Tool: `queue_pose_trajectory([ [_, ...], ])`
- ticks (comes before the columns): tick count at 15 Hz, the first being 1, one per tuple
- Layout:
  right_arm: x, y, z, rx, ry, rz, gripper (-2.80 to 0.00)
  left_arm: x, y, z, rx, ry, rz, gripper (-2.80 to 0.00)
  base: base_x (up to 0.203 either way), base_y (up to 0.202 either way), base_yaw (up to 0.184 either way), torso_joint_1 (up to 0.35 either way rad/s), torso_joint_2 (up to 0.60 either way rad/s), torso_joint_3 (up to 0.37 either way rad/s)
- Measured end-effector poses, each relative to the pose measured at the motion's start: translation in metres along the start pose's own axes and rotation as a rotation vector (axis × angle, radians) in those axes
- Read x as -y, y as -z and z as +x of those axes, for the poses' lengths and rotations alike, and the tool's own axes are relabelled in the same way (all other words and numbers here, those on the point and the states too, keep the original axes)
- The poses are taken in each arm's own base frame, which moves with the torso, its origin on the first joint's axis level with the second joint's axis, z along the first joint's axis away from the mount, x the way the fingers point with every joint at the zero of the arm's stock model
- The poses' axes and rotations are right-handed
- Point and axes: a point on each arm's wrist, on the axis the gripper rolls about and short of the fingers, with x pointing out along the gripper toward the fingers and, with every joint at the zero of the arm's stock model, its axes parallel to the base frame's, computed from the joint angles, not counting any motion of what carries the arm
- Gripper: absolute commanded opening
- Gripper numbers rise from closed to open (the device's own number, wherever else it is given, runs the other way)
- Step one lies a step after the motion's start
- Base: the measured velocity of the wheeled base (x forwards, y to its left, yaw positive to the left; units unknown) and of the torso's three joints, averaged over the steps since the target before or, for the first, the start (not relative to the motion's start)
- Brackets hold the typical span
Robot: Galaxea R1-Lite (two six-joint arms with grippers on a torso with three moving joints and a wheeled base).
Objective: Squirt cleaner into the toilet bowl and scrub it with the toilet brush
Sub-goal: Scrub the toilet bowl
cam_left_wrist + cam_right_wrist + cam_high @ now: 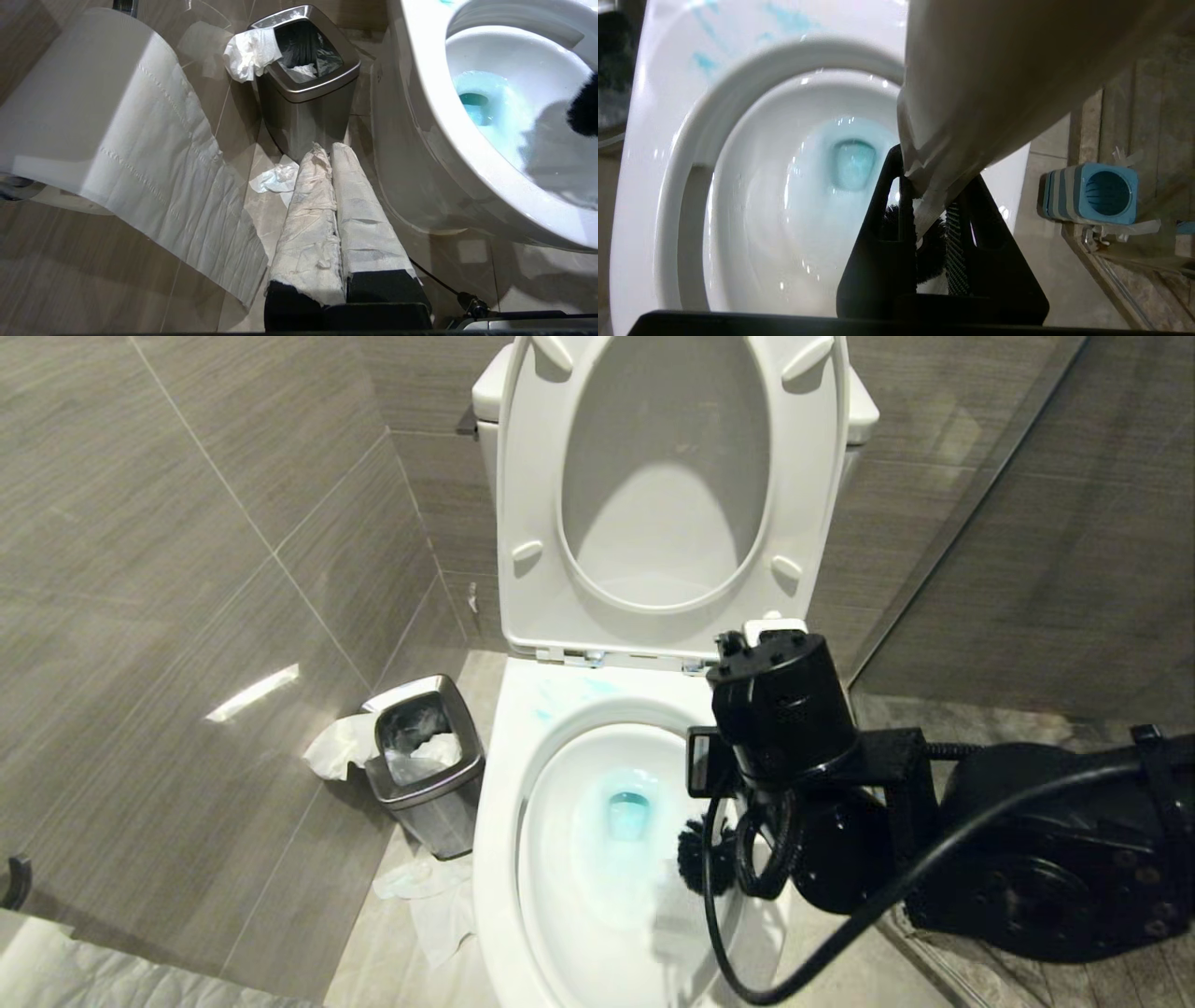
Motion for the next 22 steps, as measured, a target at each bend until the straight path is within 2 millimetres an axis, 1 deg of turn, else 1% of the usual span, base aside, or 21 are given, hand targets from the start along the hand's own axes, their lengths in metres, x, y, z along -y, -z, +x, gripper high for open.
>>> queue_pose_trajectory([
  [3,-0.007,-0.016,0.029,0.036,0.039,0.035,-2.80,0.000,0.000,0.000,0.000,0.000,0.000,-2.80,0.000,0.000,0.000,0.000,0.00,0.000],
  [6,-0.025,-0.024,0.054,0.068,0.050,0.069,-2.80,0.000,0.000,0.000,0.000,0.000,0.000,-2.80,0.000,0.000,0.000,0.000,0.00,0.000],
  [10,-0.051,-0.023,0.084,0.093,0.049,0.078,-2.80,0.000,0.000,0.000,0.000,0.000,0.000,-2.80,0.000,0.000,0.000,0.000,0.00,0.000],
  [13,-0.071,-0.021,0.098,0.113,0.033,0.079,-2.80,0.000,0.000,0.000,0.000,0.000,0.000,-2.80,0.000,0.000,0.000,0.000,0.00,0.000],
  [15,-0.092,-0.010,0.093,0.105,-0.006,0.058,-2.80,0.000,0.000,0.000,0.000,0.000,0.000,-2.80,0.000,0.000,0.000,0.000,0.00,0.000],
  [18,-0.117,0.014,0.075,0.079,-0.054,0.014,-2.80,0.000,0.000,0.000,0.000,0.000,0.001,-2.80,0.000,0.000,0.000,0.000,0.00,0.000],
  [20,-0.126,0.027,0.061,0.058,-0.084,-0.022,-2.80,0.000,0.000,0.000,0.000,0.000,0.000,-2.80,0.000,0.000,0.000,0.000,0.00,0.000],
  [22,-0.126,0.039,0.048,0.031,-0.100,-0.061,-2.80,0.000,0.000,0.000,0.000,0.000,0.000,-2.80,0.000,0.000,0.000,0.000,0.00,0.000],
])
